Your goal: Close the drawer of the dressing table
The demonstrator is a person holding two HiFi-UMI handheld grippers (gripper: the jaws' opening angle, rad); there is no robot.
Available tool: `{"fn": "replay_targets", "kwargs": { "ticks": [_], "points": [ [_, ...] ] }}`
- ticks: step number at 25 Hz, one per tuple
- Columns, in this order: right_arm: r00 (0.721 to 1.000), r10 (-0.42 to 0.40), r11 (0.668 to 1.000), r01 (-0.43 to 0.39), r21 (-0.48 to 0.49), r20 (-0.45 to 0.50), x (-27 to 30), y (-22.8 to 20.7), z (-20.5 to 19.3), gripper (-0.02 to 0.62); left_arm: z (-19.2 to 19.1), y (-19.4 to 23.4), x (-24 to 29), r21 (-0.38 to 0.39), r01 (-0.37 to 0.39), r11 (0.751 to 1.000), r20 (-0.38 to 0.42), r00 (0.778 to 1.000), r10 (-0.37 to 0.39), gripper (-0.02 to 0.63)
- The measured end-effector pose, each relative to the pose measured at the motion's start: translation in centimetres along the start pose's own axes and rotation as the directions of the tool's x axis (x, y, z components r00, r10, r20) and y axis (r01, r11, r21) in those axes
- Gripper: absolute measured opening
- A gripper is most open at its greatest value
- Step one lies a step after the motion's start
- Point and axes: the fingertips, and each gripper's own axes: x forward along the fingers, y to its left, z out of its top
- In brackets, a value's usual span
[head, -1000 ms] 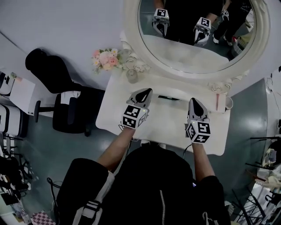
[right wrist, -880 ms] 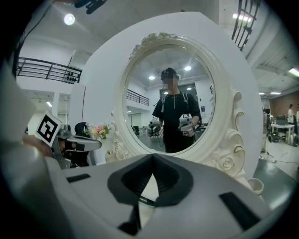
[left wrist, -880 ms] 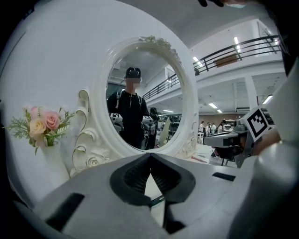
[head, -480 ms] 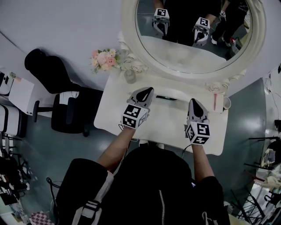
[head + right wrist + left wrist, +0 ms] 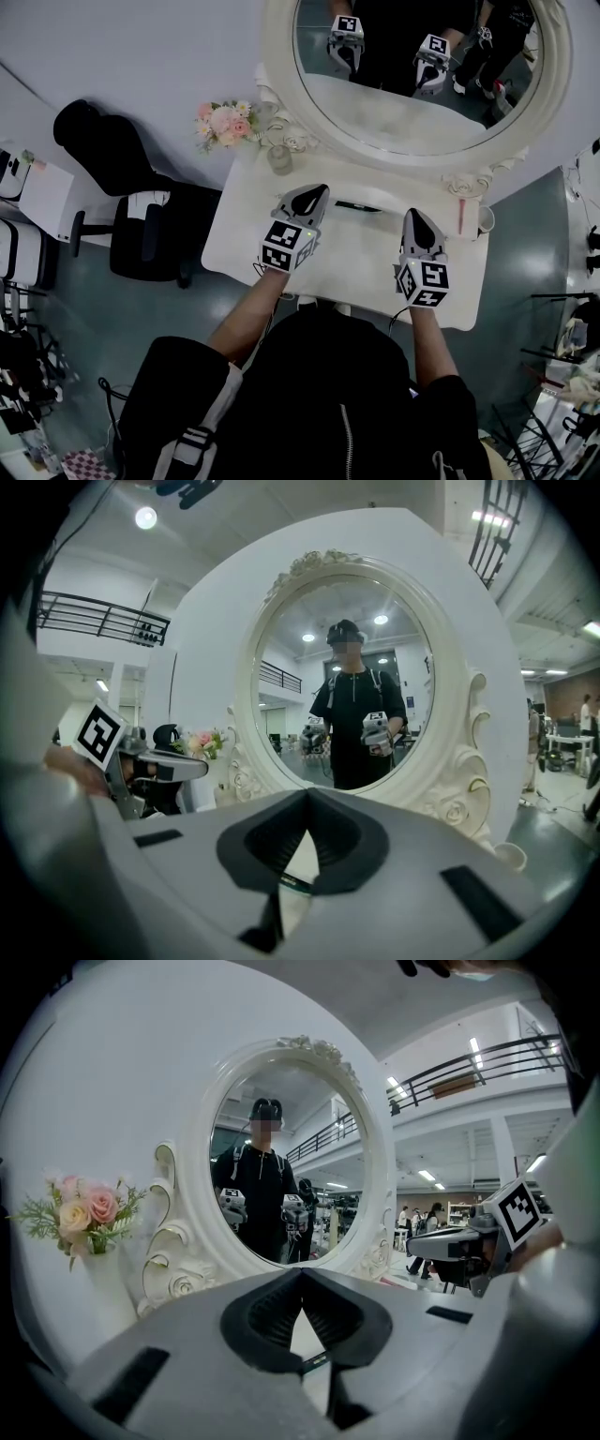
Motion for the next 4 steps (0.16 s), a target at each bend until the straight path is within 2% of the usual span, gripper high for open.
{"fn": "replay_targets", "kwargs": {
  "ticks": [4],
  "points": [
    [1.000, 0.001, 1.000, -0.001, 0.000, 0.002, -0.02, 0.19, 0.03, -0.009, -0.13, 0.11, -0.12, -0.005, 0.001, 1.000, -0.003, 1.000, -0.001, 0.005]
  ]
}}
